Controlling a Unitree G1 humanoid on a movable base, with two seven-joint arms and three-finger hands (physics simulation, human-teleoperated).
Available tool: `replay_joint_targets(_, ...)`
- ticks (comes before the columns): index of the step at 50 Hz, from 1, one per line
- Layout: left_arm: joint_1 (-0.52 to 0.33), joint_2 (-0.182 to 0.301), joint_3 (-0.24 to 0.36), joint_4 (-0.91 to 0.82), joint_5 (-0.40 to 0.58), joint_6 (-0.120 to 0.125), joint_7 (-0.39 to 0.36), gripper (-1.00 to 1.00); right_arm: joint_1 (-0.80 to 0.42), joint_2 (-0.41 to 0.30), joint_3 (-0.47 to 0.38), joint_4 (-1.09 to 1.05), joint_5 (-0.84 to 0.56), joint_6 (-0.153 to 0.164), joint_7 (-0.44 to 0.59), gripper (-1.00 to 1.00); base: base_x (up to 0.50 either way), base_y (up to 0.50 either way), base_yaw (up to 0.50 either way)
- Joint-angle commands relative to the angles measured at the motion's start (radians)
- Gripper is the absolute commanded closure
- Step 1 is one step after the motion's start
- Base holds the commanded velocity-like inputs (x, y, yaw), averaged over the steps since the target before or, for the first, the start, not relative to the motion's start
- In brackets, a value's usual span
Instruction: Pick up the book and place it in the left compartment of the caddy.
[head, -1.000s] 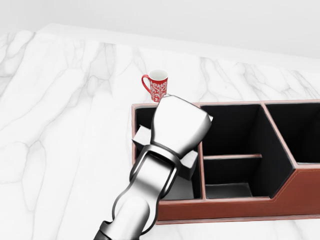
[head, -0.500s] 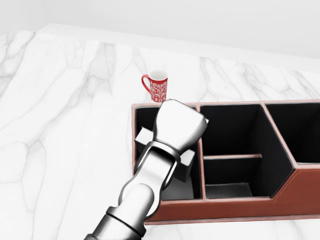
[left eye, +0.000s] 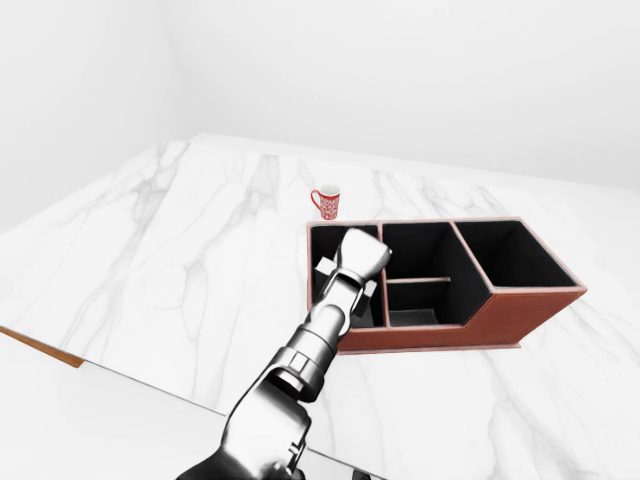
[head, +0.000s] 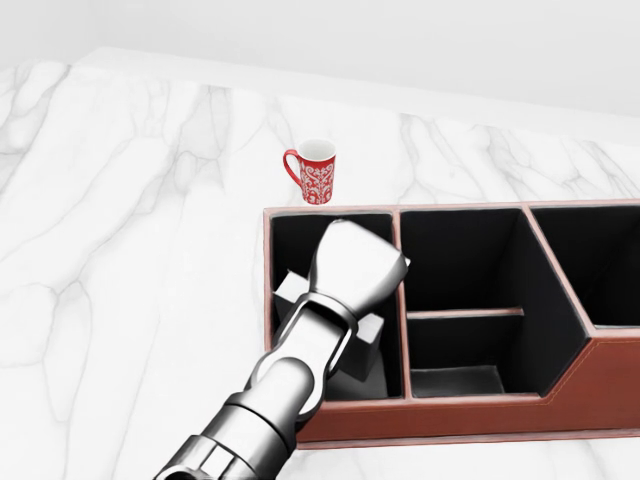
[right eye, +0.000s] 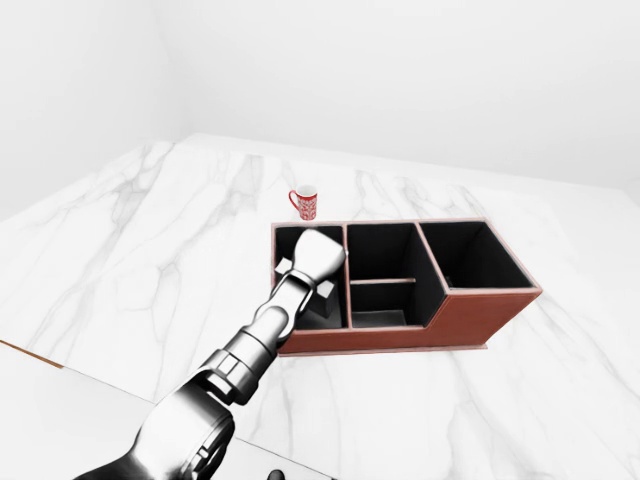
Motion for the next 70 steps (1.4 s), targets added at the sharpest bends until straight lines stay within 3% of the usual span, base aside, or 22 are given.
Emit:
replay_joint_targets(1, -0.072, 0.002, 0.002, 0.142, -0.038, 0.0, 0.097, 1.0, 0.0, 0.002, 0.001, 0.0, -0.003, 0.0, 0.002, -1.0, 0.0, 0.0, 0.0)
replay_joint_targets(28, -0.087, 0.008, -0.001, 0.338, -0.113, 0.0, 0.231, 1.0, 0.0, 0.006, 0.005, 0.001, -0.01, 0.0, 0.006, -1.0, 0.0, 0.0, 0.0)
replay_joint_targets(62, -0.041, 0.031, 0.005, 0.399, -0.122, 0.0, 0.247, 1.0, 0.002, 0.008, 0.003, -0.006, -0.013, 0.0, 0.006, -1.0, 0.0, 0.0, 0.0)
replay_joint_targets(65, -0.039, 0.03, 0.006, 0.396, -0.125, 0.0, 0.245, 0.94, -0.001, 0.006, 0.006, -0.001, -0.016, 0.0, 0.005, -1.0, 0.0, 0.0, 0.0)
replay_joint_targets(66, -0.039, 0.032, 0.005, 0.395, -0.125, 0.0, 0.243, 0.66, 0.0, 0.008, 0.006, -0.001, -0.017, 0.0, 0.007, -1.0, 0.0, 0.0, 0.0)
replay_joint_targets(68, -0.038, 0.034, 0.005, 0.394, -0.125, 0.0, 0.242, 0.48, 0.001, 0.006, 0.005, -0.005, -0.015, 0.0, 0.004, -1.0, 0.0, 0.0, 0.0)
replay_joint_targets(69, -0.038, 0.034, 0.004, 0.394, -0.126, 0.0, 0.241, 0.48, 0.001, 0.006, 0.005, -0.005, -0.015, 0.0, 0.004, -1.0, 0.0, 0.0, 0.0)
replay_joint_targets(70, -0.038, 0.034, 0.004, 0.395, -0.125, 0.0, 0.242, 0.01, 0.0, 0.005, 0.005, -0.002, -0.015, 0.0, 0.004, -1.0, 0.0, 0.0, 0.0)
